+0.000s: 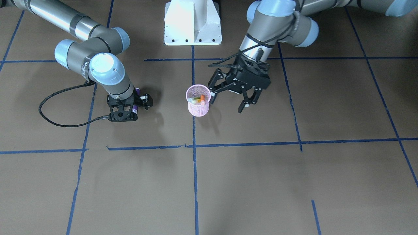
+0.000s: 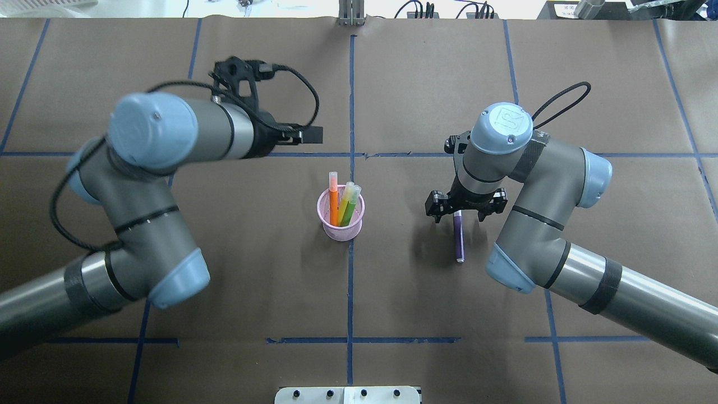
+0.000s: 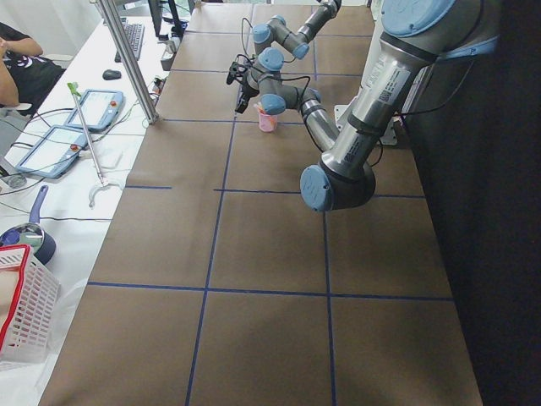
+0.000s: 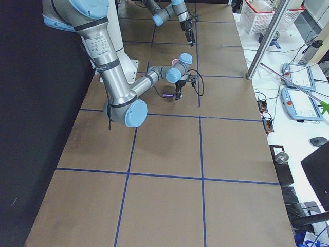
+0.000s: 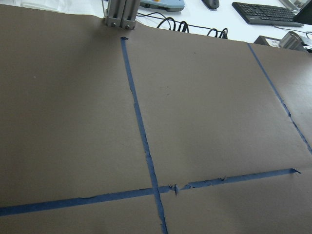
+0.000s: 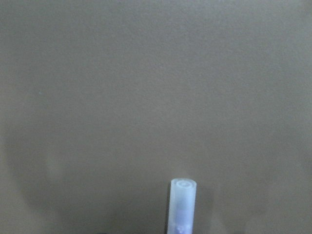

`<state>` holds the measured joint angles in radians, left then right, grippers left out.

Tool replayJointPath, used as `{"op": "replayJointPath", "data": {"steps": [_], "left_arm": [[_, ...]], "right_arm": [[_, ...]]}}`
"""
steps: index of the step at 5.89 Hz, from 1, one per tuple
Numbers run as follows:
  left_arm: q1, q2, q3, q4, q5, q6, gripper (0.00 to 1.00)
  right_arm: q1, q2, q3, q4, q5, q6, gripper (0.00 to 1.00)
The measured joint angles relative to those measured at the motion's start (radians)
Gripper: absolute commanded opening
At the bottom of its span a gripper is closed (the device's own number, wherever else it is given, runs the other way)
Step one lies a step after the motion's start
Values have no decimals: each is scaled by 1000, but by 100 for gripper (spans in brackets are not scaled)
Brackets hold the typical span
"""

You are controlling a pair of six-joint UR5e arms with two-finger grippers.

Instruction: Collect pens into pen holder

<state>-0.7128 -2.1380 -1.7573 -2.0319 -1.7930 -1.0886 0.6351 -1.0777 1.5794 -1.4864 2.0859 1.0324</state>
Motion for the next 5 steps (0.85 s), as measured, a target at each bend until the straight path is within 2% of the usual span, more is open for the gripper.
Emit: {"op": "replayJointPath", "data": {"steps": [1,2,4,5], "left_arm": [[-106,1,-1,70,-141,66,100],[-222,2,1,168,-286,174,100],[-386,9,17,345,-460,403,100],[-435,20,31,407,-504,505,100]], "right_arm": [[0,0,-1,0,1,0,58],[0,-1,-3,-1,2,0,45],[4,-1,-3,-1,10,-1,11],[7,-2,-4,-2,12,-2,7]]}}
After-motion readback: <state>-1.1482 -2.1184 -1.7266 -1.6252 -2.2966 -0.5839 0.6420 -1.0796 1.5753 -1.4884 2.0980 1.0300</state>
